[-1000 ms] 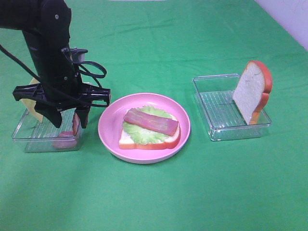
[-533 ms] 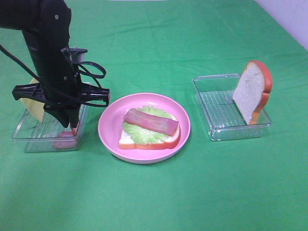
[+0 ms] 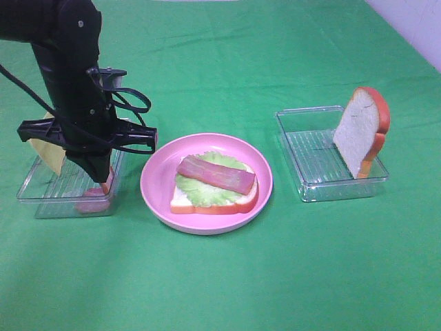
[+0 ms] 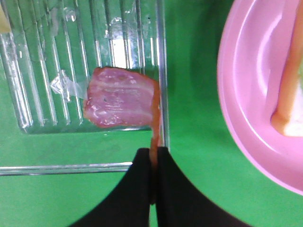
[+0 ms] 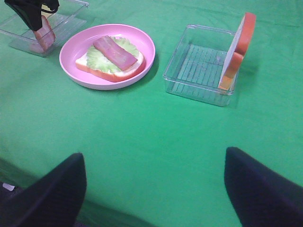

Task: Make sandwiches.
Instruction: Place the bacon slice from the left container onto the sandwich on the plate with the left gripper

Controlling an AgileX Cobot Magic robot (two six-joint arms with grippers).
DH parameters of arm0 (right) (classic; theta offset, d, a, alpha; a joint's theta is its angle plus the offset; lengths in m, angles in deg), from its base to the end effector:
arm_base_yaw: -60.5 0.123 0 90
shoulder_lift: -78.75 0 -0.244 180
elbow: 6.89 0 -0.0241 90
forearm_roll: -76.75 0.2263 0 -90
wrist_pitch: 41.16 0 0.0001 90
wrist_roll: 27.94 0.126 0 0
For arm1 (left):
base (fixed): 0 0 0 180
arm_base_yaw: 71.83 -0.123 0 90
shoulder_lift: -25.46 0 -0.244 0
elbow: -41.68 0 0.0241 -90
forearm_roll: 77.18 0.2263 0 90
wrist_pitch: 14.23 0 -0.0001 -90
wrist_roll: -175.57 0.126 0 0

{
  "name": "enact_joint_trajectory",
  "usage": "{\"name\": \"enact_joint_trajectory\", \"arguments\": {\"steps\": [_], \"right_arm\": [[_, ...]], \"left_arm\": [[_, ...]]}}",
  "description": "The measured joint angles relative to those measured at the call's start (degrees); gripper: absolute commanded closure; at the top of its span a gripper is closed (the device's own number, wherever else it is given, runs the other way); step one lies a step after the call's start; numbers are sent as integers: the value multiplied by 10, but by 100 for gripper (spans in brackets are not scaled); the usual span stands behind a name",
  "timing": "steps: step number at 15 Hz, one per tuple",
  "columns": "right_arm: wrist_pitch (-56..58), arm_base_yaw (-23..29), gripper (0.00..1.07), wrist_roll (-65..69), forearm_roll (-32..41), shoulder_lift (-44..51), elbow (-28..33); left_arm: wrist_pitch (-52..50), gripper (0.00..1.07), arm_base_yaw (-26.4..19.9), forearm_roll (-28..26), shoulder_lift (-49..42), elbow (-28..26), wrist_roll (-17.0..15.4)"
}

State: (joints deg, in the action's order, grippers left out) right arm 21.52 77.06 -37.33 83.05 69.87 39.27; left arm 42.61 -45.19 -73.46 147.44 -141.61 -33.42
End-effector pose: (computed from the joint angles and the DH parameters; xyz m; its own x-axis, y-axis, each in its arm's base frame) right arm 0.0365 0.0237 0.2519 -0.3995 -0.2361 -0.8858 -0.4143 0.9085 -0.0553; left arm 0.3151 -0.1504 0.1170 -0.9955 -0.0070 -0.0949 -0.0082 0.9999 0.0125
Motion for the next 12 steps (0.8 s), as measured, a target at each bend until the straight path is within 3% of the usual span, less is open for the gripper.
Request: {"name": "enact_joint_trajectory", "arguments": {"steps": [4,7,9,10,12], "right_arm": [[0,0,33,0,0,0,0],[0,0,33,0,0,0,0],[0,0,33,0,0,0,0],[0,0,33,0,0,0,0],[0,0,33,0,0,0,0]], "left_arm": [[1,107,0,-9,-64,-33,23],[1,107,0,-57,-89,-81,63],[-23,107,0,-146,-92,-112,125],[-53,107,0,-225,-92,-116,185],[-68,107,0,-332,-87,-117,257]]}}
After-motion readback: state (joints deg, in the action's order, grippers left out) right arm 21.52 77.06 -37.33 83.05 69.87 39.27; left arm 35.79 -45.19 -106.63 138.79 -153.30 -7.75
